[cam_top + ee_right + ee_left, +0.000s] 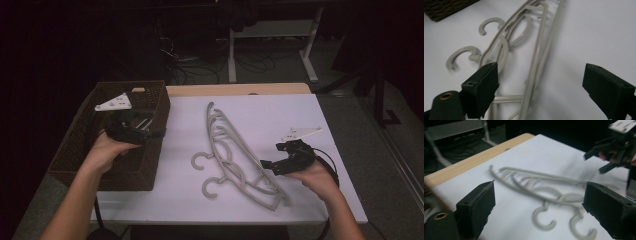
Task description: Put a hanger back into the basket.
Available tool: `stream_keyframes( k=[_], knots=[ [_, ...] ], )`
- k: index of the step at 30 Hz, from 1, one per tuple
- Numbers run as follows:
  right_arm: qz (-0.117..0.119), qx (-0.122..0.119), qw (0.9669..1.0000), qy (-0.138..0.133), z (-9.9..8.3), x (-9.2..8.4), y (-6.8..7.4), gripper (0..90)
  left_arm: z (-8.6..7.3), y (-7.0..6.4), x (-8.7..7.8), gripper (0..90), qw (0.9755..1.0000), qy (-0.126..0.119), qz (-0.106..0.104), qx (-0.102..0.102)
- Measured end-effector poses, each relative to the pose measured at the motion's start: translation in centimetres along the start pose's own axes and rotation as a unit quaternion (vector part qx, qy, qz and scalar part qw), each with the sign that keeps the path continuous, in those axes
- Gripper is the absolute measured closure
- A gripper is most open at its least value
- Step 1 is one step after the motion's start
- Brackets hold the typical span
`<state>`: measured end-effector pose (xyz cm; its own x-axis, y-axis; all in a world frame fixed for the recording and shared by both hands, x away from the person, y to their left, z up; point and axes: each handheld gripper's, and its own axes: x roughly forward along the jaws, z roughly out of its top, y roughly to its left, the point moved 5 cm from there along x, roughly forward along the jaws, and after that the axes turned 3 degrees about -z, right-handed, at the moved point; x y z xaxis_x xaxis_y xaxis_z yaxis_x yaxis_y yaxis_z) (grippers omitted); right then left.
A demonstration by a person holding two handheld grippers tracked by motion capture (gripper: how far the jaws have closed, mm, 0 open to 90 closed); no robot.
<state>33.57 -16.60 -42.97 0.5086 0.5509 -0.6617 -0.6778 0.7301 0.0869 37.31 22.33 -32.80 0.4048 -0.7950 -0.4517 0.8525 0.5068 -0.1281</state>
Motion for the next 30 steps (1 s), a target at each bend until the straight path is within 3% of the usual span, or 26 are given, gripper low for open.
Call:
stream_keyframes(
  k=[6, 11, 15, 16, 21, 26, 30],
  knots=[
    [0.022, -0.014, 0.9995, 0.017, 0.4, 0.7, 2.2, 18.1, 0.6, -3.1, 3.5, 8.6, 0.9995, 0.002, -0.027, 0.018],
    [0.037, -0.033, 0.9981, 0.037, 0.0, 1.8, 4.4, 22.5, 0.0, -4.5, 6.1, 8.6, 0.9986, 0.009, -0.048, 0.021],
    [0.047, -0.041, 0.9969, 0.048, -0.4, 2.2, 5.8, 26.1, -1.0, -5.2, 7.6, 8.7, 0.9982, 0.009, -0.056, 0.019],
    [0.055, -0.049, 0.9957, 0.056, -0.8, 2.4, 6.7, 30.2, -1.2, -5.2, 8.0, 8.8, 0.9981, 0.012, -0.058, 0.017],
    [0.067, -0.055, 0.993, 0.08, -2.2, 3.0, 8.2, 41.8, -2.3, -5.5, 9.1, 8.8, 0.9976, 0.022, -0.064, 0.015],
    [0.072, -0.067, 0.9875, 0.122, -3.6, 4.0, 8.8, 52.1, -3.2, -5.7, 9.9, 8.8, 0.9972, 0.032, -0.066, 0.014],
    [0.065, -0.073, 0.9851, 0.142, -3.9, 4.4, 9.0, 60.4, -3.6, -5.7, 10.2, 8.9, 0.9971, 0.037, -0.065, 0.014]
  ],
)
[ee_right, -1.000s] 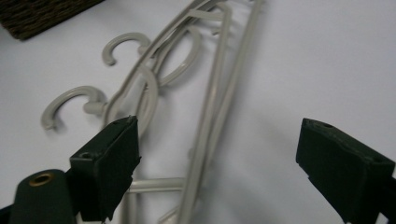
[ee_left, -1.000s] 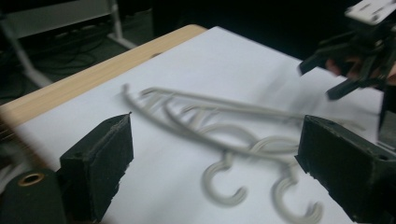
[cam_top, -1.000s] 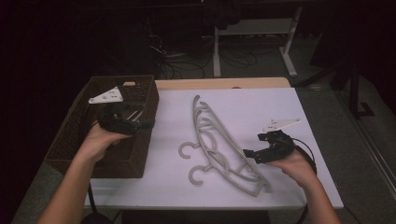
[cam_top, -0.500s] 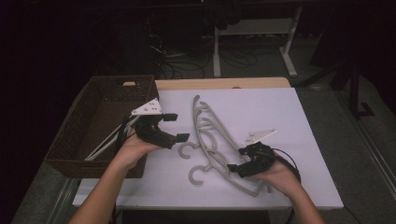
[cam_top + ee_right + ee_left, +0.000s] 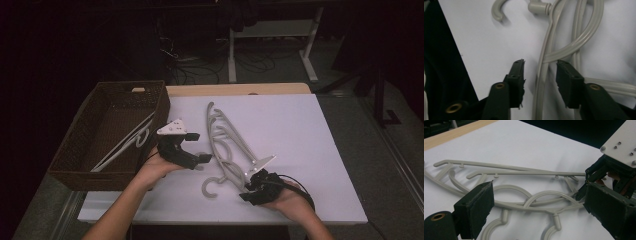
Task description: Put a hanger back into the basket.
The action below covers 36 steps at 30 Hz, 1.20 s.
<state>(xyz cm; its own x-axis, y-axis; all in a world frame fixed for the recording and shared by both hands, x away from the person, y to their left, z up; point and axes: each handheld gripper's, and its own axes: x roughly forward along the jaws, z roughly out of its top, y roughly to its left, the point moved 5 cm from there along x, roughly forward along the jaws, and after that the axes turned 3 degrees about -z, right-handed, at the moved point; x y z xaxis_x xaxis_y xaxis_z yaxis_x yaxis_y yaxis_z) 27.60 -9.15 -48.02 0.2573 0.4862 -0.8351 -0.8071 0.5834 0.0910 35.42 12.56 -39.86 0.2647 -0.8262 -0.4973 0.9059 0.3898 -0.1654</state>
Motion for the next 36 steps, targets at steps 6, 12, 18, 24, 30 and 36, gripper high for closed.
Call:
stream_keyframes(
  k=[6, 12, 18, 24, 30, 36],
  knots=[
    [-0.014, -0.012, 0.9997, 0.016, -0.1, 0.5, -0.1, 74.9, -0.5, 0.1, 0.3, 9.0, 1.0, 0.006, 0.003, 0.001],
    [-0.027, -0.04, 0.9987, 0.017, 0.0, 0.1, -0.1, 80.1, -0.8, 0.5, 0.2, 9.0, 0.9999, 0.009, 0.008, 0.0],
    [-0.018, -0.089, 0.9959, -0.001, 1.1, -1.2, -0.3, 81.0, -1.0, 0.6, 0.1, 9.2, 0.9999, 0.013, 0.009, 0.004],
    [0.011, -0.094, 0.9953, -0.022, 1.4, -1.8, -1.6, 81.1, -2.1, 0.4, 0.8, 9.5, 0.998, 0.05, 0.01, 0.036],
    [0.03, -0.105, 0.9938, -0.023, 0.9, -3.0, -2.0, 81.2, -2.6, 0.5, 1.1, 14.1, 0.9965, 0.064, 0.015, 0.052],
    [0.045, -0.106, 0.9929, -0.031, 0.4, -4.0, -2.6, 81.2, -3.6, 0.6, 1.8, 15.0, 0.9902, 0.098, 0.028, 0.095]
  ],
)
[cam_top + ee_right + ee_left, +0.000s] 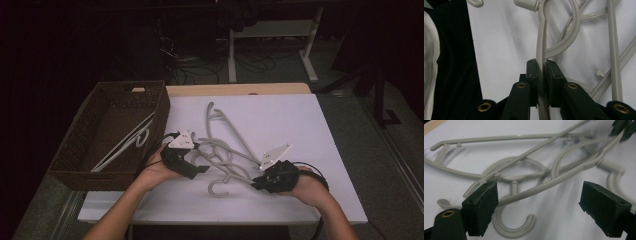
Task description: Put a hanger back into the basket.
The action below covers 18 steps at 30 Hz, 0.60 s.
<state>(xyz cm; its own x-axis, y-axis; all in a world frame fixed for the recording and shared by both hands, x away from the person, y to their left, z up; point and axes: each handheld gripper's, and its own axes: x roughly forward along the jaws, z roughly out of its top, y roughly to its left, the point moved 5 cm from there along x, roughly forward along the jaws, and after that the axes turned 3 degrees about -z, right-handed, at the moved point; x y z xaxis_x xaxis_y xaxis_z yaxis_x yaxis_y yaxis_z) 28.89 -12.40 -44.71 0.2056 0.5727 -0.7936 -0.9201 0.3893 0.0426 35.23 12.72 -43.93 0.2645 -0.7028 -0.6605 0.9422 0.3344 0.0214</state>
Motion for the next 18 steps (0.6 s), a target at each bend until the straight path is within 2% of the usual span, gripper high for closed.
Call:
stream_keyframes(
  k=[5, 9, 12, 16, 18],
  knots=[
    [0.018, -0.01, 0.9998, -0.002, 0.1, -0.3, 0.1, 81.2, -0.4, -0.5, 1.1, 20.7, 0.999, 0.022, -0.002, 0.04],
    [0.032, -0.019, 0.9993, -0.001, 0.1, -0.3, 0.3, 81.2, -0.6, -1.1, 1.7, 30.3, 0.9965, 0.034, -0.017, 0.074],
    [0.038, -0.018, 0.9991, -0.005, 0.2, -0.4, 0.3, 81.1, -0.6, -1.4, 2.0, 39.4, 0.9941, 0.043, -0.019, 0.098],
    [0.042, -0.02, 0.9989, -0.004, 0.3, -0.5, 0.2, 81.1, -0.7, -1.5, 2.1, 51.8, 0.9922, 0.046, -0.022, 0.114],
    [0.043, -0.02, 0.9989, -0.004, 0.2, -0.4, 0.1, 81.0, -0.7, -1.5, 2.2, 53.3, 0.9909, 0.048, -0.021, 0.124]
  ],
)
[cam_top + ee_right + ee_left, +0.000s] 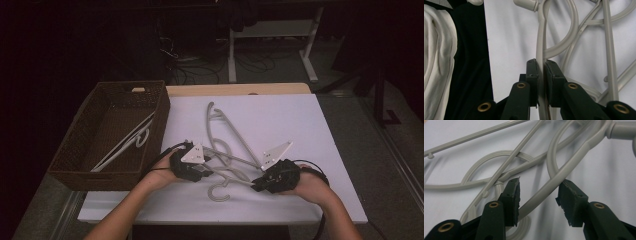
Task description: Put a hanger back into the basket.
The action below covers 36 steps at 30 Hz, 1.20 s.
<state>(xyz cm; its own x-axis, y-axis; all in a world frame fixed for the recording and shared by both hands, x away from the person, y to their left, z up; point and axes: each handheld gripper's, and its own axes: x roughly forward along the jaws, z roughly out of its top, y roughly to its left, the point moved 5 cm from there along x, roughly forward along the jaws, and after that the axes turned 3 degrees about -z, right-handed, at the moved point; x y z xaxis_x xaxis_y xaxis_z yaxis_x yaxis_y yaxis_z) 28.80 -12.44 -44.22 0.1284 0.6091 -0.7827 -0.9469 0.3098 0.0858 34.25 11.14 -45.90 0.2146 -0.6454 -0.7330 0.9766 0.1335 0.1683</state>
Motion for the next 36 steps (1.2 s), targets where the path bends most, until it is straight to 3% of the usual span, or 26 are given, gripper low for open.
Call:
stream_keyframes(
  k=[5, 9, 13, 15, 21, 23, 29, 36],
  knots=[
    [-0.005, 0.013, 0.9999, 0.0, 0.1, -0.2, -0.7, 77.2, 0.2, -0.4, 0.2, 61.4, 0.9994, 0.013, 0.001, 0.03],
    [-0.029, 0.036, 0.9987, -0.021, 0.2, -1.1, -1.9, 76.2, 0.2, -1.0, 0.8, 68.6, 0.9989, 0.021, -0.012, 0.039],
    [-0.03, 0.047, 0.9976, -0.041, 0.4, -1.5, -2.6, 75.0, 0.5, -1.4, 1.2, 75.3, 0.9982, 0.025, -0.032, 0.043],
    [-0.034, 0.054, 0.9967, -0.05, 0.5, -1.6, -2.8, 71.5, 0.5, -1.3, 1.4, 80.3, 0.9983, 0.03, -0.032, 0.04],
    [-0.05, 0.072, 0.9932, -0.077, 0.8, -2.3, -3.2, 62.6, 0.5, -1.2, 1.4, 82.0, 0.9985, 0.027, -0.044, 0.019],
    [-0.059, 0.08, 0.9914, -0.085, 0.7, -2.5, -3.5, 55.8, 0.7, -1.1, 1.2, 82.2, 0.9987, 0.023, -0.044, 0.011],
    [-0.09, 0.113, 0.9828, -0.116, 0.2, -3.9, -4.2, 42.8, 1.3, 0.0, 0.3, 82.4, 0.9989, 0.01, -0.023, -0.04],
    [-0.116, 0.136, 0.9779, -0.109, -1.3, -4.0, -4.5, 34.5, 3.1, 1.8, -1.6, 82.5, 0.9959, 0.0, 0.001, -0.091]
  ],
)
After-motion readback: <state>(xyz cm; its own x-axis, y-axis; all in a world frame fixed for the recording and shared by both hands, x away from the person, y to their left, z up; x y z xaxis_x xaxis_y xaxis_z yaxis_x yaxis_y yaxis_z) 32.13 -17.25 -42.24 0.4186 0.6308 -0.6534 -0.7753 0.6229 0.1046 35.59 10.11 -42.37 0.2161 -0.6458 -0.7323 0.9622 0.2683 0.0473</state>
